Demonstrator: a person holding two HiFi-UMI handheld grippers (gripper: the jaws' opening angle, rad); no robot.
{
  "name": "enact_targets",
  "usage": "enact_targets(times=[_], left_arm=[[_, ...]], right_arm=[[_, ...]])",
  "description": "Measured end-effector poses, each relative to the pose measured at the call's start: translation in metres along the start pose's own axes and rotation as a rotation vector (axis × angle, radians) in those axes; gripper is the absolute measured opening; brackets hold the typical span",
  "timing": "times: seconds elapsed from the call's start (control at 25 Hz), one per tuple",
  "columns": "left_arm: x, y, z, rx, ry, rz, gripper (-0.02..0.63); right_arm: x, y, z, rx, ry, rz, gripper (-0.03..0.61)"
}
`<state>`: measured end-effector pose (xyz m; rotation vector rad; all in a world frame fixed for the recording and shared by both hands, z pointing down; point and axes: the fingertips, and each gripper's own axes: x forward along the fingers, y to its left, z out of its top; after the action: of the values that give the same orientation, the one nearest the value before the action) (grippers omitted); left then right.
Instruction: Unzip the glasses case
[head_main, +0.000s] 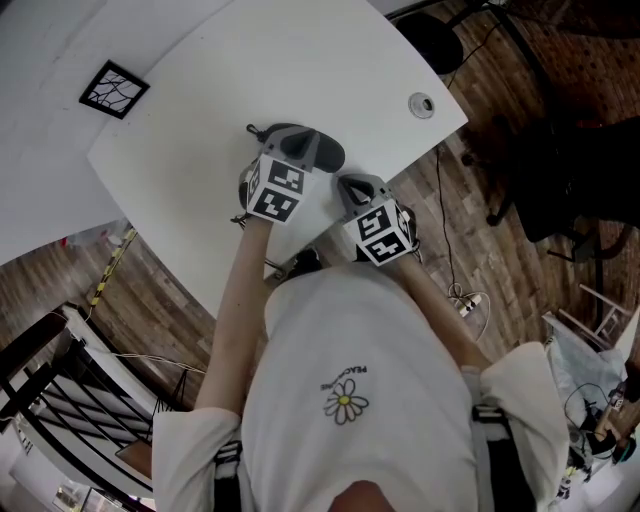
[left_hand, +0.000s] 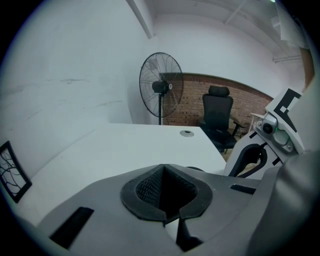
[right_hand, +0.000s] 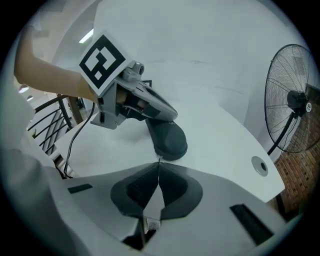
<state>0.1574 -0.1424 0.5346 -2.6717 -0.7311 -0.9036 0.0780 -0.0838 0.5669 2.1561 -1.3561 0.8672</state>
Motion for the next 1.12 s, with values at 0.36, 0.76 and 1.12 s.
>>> enact_targets(times=[0.36,0.76,1.12], left_arm=[[0.000,-0.002,0.000,0.001,-0.009,0.003,0.014],[0.000,-0.003,0.000,0.015,-0.020,0.001,0.014],[-0.004,-0.003,0.000,0.023,-0.042,0.007,0.014]], right_arm=[[0.009,-0.002,0.010,-0.013,-0.007,0.025,0.006],[0.003,-0.004,0.009,-0.138,0.039,-0.039,0.006],[0.016,-0.052,0.018,-0.197,0.032,-0.107,0.006]])
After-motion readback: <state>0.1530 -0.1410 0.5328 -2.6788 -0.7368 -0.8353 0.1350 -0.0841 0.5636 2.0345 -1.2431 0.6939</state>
